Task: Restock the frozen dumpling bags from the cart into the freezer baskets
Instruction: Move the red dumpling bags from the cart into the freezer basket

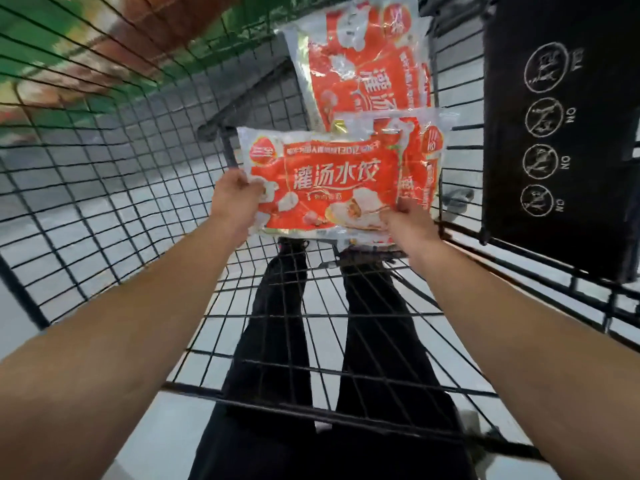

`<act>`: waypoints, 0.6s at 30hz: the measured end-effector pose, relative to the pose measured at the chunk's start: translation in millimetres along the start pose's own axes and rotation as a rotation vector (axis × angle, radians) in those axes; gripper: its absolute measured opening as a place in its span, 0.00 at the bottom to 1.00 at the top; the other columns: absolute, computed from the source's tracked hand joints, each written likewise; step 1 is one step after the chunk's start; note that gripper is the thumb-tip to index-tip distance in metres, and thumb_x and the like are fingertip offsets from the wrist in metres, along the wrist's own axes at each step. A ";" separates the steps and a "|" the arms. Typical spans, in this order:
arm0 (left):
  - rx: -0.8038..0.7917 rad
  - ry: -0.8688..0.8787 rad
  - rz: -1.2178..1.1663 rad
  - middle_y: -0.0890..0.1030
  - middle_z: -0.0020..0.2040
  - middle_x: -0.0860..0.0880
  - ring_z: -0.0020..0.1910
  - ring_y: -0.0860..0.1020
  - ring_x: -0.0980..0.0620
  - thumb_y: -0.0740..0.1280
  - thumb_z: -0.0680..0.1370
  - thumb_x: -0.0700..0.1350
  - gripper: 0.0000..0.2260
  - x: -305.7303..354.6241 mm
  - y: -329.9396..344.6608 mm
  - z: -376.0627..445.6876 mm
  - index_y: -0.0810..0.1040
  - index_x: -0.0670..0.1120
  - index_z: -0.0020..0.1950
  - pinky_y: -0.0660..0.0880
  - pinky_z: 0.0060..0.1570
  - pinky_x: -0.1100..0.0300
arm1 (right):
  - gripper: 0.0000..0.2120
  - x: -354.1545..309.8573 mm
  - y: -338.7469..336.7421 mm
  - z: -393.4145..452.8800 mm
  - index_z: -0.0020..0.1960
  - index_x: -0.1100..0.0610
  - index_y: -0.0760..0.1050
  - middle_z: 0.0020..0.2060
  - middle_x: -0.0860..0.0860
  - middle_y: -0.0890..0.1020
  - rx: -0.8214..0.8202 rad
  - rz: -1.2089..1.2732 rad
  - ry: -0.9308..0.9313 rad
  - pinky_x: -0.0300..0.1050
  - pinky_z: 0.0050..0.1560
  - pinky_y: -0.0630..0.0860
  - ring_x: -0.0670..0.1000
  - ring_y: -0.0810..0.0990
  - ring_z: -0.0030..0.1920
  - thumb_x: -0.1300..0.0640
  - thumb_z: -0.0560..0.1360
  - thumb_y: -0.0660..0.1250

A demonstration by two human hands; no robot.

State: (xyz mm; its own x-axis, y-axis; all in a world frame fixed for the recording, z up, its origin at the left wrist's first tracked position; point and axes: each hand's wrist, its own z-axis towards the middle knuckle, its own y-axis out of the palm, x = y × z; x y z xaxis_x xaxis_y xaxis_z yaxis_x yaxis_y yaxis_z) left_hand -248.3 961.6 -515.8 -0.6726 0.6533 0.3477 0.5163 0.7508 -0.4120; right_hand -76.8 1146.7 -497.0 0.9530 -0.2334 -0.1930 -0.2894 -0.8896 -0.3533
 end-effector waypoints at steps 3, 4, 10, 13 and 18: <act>-0.108 -0.104 -0.174 0.85 0.50 0.43 0.49 0.85 0.41 0.66 0.77 0.35 0.06 -17.4 -8.5 1.6 0.77 0.44 0.51 0.82 0.48 0.38 | 0.16 -10.9 11.1 3.2 0.59 0.50 0.79 0.52 0.46 0.84 0.129 0.171 -0.087 0.44 0.51 0.76 0.50 0.81 0.51 0.48 0.73 0.68; -0.140 -0.131 -0.226 0.86 0.50 0.43 0.48 0.85 0.42 0.66 0.78 0.34 0.06 -21.8 -10.6 2.6 0.78 0.42 0.53 0.82 0.48 0.40 | 0.13 -15.1 15.3 2.2 0.57 0.49 0.80 0.50 0.45 0.84 0.151 0.223 -0.104 0.44 0.52 0.77 0.48 0.82 0.50 0.49 0.73 0.67; -0.295 -0.161 -0.374 0.86 0.50 0.40 0.49 0.85 0.43 0.67 0.80 0.36 0.06 -23.2 -25.3 -17.5 0.82 0.38 0.54 0.82 0.50 0.46 | 0.13 -29.3 14.8 -18.6 0.36 0.49 0.77 0.32 0.41 0.81 0.161 0.435 -0.072 0.42 0.45 0.81 0.44 0.81 0.36 0.60 0.78 0.68; -0.300 -0.109 -0.349 0.86 0.51 0.40 0.49 0.85 0.42 0.69 0.78 0.36 0.06 -13.0 -51.2 -39.0 0.82 0.38 0.54 0.82 0.49 0.45 | 0.12 -39.4 11.8 -49.2 0.38 0.50 0.76 0.36 0.45 0.81 0.142 0.474 -0.098 0.48 0.49 0.82 0.47 0.81 0.38 0.61 0.78 0.69; -0.310 0.035 -0.367 0.86 0.40 0.43 0.37 0.85 0.47 0.68 0.78 0.34 0.04 14.1 -110.5 -92.0 0.81 0.38 0.44 0.83 0.36 0.52 | 0.07 -62.3 9.2 -123.7 0.40 0.53 0.79 0.39 0.51 0.87 0.105 0.516 -0.204 0.55 0.52 0.82 0.55 0.86 0.45 0.61 0.76 0.70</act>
State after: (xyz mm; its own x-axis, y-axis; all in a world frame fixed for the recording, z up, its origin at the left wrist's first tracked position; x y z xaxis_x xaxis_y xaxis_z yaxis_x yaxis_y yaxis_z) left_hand -266.1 896.8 -387.8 -0.8243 0.3390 0.4534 0.3859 0.9224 0.0120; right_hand -127.7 1104.5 -375.0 0.6517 -0.5383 -0.5343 -0.7310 -0.6337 -0.2532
